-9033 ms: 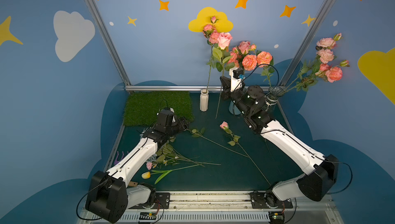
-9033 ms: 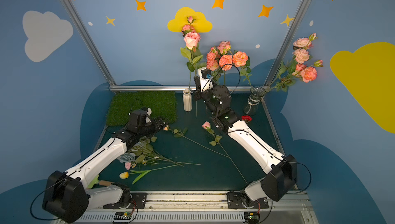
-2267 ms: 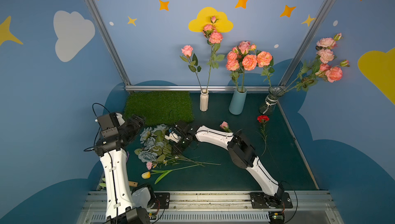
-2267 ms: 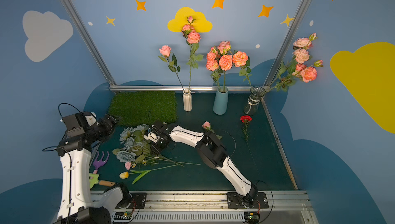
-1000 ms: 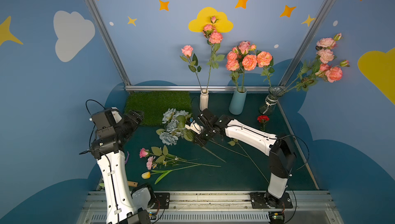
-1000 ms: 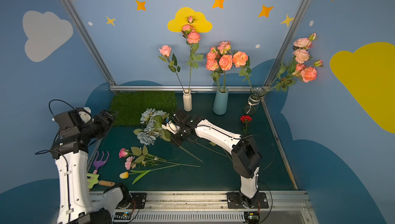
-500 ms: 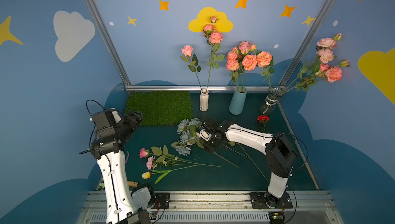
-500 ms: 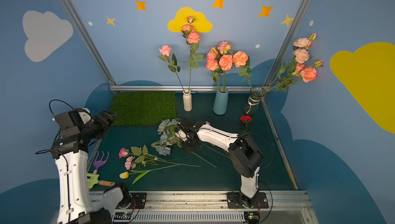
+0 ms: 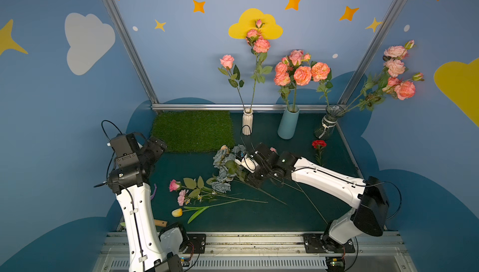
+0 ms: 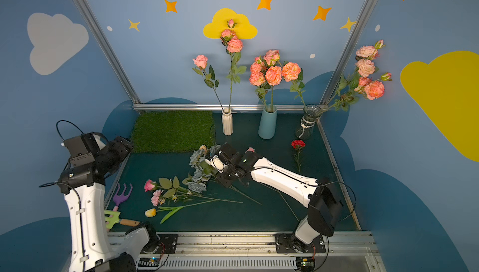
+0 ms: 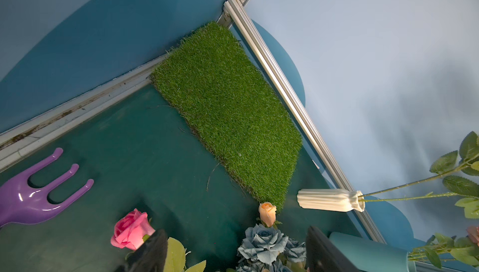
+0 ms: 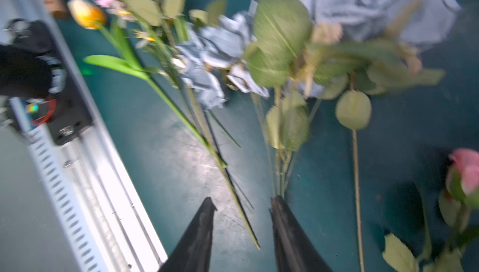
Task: Place the pink flowers into the vase
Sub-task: Place the flower at the center of the board.
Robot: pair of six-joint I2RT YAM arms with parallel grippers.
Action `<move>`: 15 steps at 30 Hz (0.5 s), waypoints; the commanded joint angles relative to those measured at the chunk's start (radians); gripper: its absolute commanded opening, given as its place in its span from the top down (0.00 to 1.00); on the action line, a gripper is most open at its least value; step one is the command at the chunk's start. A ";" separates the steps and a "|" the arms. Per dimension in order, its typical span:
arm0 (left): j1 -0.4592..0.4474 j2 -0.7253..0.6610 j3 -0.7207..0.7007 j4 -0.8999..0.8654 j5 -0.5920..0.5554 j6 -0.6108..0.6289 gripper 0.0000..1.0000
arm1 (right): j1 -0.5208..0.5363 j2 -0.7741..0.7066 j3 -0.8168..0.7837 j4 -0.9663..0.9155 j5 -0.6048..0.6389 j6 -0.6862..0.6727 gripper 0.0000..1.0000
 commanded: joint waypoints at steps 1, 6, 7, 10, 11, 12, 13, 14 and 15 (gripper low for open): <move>0.004 0.005 0.010 -0.014 -0.020 0.008 0.16 | 0.026 0.017 -0.011 0.046 -0.128 -0.051 0.69; 0.004 0.006 0.008 -0.005 0.006 -0.006 0.16 | 0.082 0.148 0.078 0.068 -0.237 -0.091 0.73; 0.004 0.004 0.006 -0.002 0.013 -0.010 0.16 | 0.091 0.178 0.105 0.065 -0.248 -0.096 0.73; 0.003 0.011 0.010 0.004 0.042 -0.021 0.16 | 0.109 0.281 0.192 0.050 -0.281 -0.116 0.73; 0.001 0.014 0.012 0.006 0.050 -0.024 0.16 | 0.115 0.317 0.223 0.041 -0.292 -0.125 0.73; 0.001 0.015 0.012 0.008 0.059 -0.028 0.16 | 0.118 0.349 0.248 0.035 -0.300 -0.132 0.73; -0.002 0.014 0.011 0.008 0.064 -0.030 0.16 | 0.123 0.376 0.270 0.027 -0.304 -0.138 0.72; -0.004 0.011 0.008 0.016 0.067 -0.031 0.16 | 0.130 0.405 0.295 0.015 -0.306 -0.146 0.72; -0.009 0.010 0.008 0.017 0.067 -0.032 0.16 | 0.135 0.428 0.314 0.009 -0.306 -0.152 0.72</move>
